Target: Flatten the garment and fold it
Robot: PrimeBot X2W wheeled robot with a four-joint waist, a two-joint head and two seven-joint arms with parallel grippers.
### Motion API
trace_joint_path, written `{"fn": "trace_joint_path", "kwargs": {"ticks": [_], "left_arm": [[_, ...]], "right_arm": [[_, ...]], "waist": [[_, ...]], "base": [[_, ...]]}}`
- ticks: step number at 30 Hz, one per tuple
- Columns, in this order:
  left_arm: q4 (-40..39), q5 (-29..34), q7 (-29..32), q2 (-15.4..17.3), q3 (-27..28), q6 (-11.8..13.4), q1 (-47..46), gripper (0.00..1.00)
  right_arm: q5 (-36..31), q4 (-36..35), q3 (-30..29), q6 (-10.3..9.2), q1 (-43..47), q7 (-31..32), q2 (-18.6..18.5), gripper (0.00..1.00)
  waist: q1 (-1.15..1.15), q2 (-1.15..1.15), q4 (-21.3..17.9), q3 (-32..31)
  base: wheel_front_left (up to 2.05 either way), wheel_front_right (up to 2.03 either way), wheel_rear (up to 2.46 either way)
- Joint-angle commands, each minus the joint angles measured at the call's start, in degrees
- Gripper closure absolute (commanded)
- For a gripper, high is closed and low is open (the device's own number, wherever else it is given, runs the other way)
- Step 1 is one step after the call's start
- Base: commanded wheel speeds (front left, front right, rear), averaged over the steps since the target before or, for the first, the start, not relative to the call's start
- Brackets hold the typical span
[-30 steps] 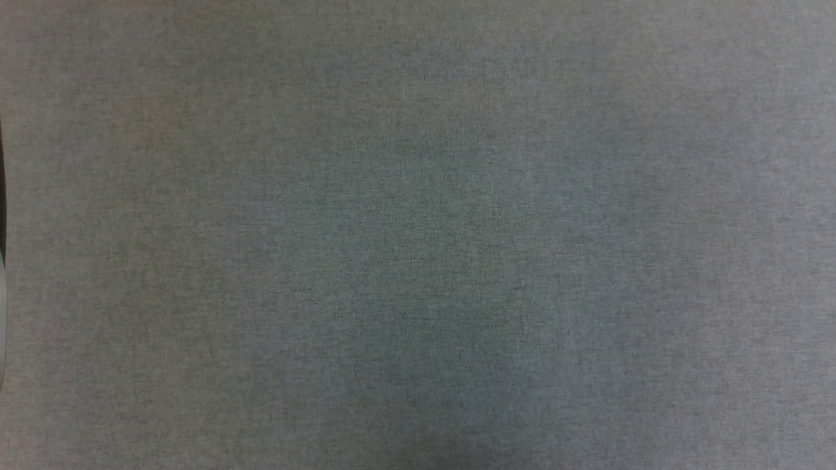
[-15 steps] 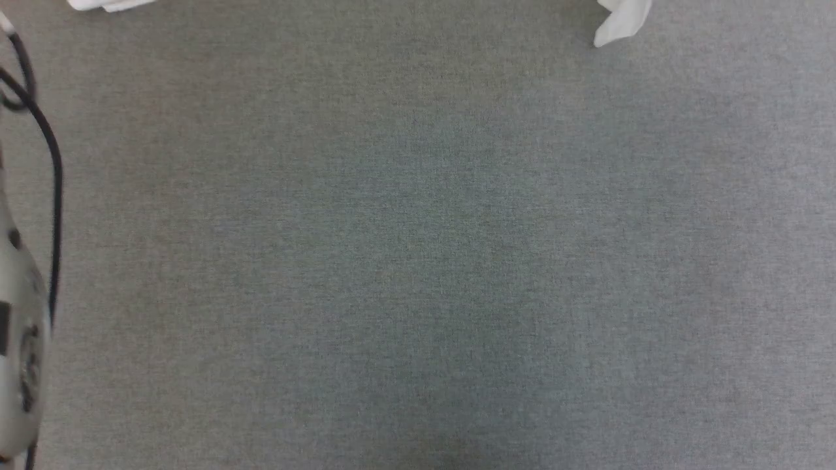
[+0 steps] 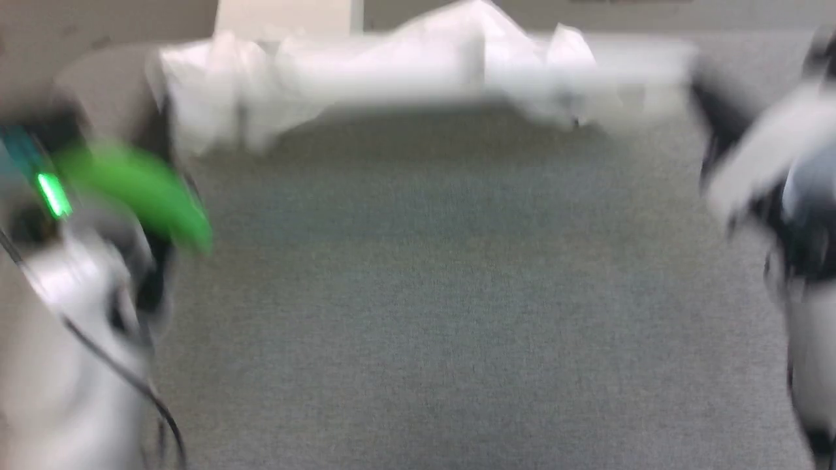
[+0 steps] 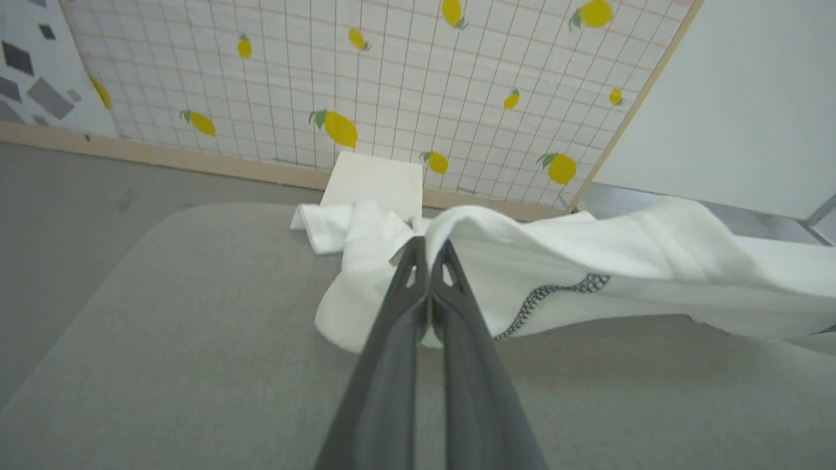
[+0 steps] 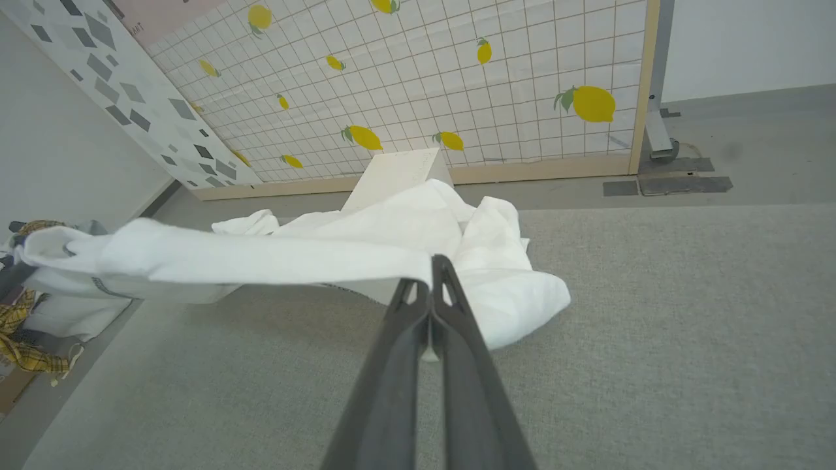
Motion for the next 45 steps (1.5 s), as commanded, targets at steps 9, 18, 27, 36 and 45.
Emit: {"fn": "trace_joint_path", "kwargs": {"ticks": [9,18,27,36,45], "left_arm": [[-7.96,-3.38,5.42,-2.90,-1.46,6.84,29.10,1.00],[-4.79,-3.97,15.76,-0.26,-3.80,10.55,37.67,1.00],[-4.96,-5.31,22.11,0.06,-5.31,12.46,39.58,1.00],[-9.11,-6.79,23.36,1.42,-2.49,14.63,40.68,0.00],[-20.28,-5.98,13.63,3.00,7.49,17.92,40.50,0.00]], "right_arm": [[-1.39,-6.94,-1.96,-0.12,26.88,11.73,-0.08,1.00],[-7.50,-10.30,0.52,-0.12,39.83,30.02,-2.31,1.00],[-11.04,-12.88,1.07,-0.12,43.54,34.78,0.85,1.00],[-9.13,-15.08,-0.12,-0.12,42.34,28.88,2.08,0.00],[-9.06,-20.08,-11.89,-0.12,35.05,21.77,6.27,0.00]], "waist": [[0.00,0.00,2.22,-8.24],[0.00,0.00,2.53,-10.80],[0.00,0.00,2.68,-12.01],[0.00,0.00,2.55,-12.80],[0.00,0.00,2.36,-12.28]], "base": [[0.00,0.00,0.00],[0.00,0.00,0.00],[0.00,0.00,0.00],[0.00,0.00,0.00],[0.00,0.00,0.00]]}}
